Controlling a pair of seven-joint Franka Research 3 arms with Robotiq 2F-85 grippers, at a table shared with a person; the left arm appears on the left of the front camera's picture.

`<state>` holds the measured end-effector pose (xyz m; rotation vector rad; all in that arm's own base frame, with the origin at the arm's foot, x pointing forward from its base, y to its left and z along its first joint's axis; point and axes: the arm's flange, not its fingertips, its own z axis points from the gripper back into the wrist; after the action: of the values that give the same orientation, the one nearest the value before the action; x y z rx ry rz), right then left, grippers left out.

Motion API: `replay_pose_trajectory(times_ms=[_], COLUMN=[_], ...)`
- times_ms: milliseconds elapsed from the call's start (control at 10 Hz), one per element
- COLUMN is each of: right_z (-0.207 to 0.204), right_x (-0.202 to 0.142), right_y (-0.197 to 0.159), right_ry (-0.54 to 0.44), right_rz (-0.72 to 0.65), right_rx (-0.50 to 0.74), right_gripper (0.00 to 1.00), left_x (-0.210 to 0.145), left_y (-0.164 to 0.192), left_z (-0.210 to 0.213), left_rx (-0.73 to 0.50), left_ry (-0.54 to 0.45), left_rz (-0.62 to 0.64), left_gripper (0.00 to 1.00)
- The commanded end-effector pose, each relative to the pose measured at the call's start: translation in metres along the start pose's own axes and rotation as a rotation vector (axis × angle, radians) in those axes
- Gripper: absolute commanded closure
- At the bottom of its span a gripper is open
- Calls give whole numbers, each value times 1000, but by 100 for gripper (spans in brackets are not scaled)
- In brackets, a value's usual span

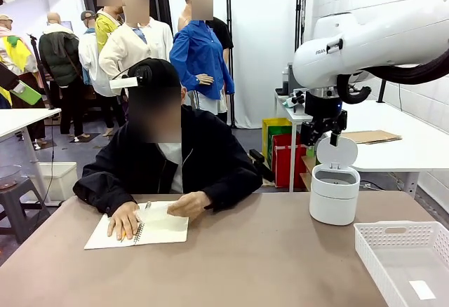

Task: Sort the paper based on its condition.
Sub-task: If a person hands you a paper, place it in the Organizing basket , and if it's crumpled, put it in the Trash can.

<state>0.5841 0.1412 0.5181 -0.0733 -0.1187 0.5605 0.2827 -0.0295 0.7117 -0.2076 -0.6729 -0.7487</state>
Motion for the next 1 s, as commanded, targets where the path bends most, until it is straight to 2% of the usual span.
replay_pose_trajectory(times_ms=[0, 700, 900], right_z=[-2, -1, 9], right_x=[3, 0, -16], right_y=[-4, -3, 45], right_ry=[-10, -2, -54], right_rz=[-7, -1, 94], right_rx=[-27, -8, 58], right_gripper=[0, 0, 0], left_x=[0, 0, 0], left_y=[1, 1, 1], left_z=[1, 1, 1], left_rx=[7, 7, 7], left_ry=[3, 3, 3], left_rz=[2, 2, 2], left_gripper=[0, 0, 0])
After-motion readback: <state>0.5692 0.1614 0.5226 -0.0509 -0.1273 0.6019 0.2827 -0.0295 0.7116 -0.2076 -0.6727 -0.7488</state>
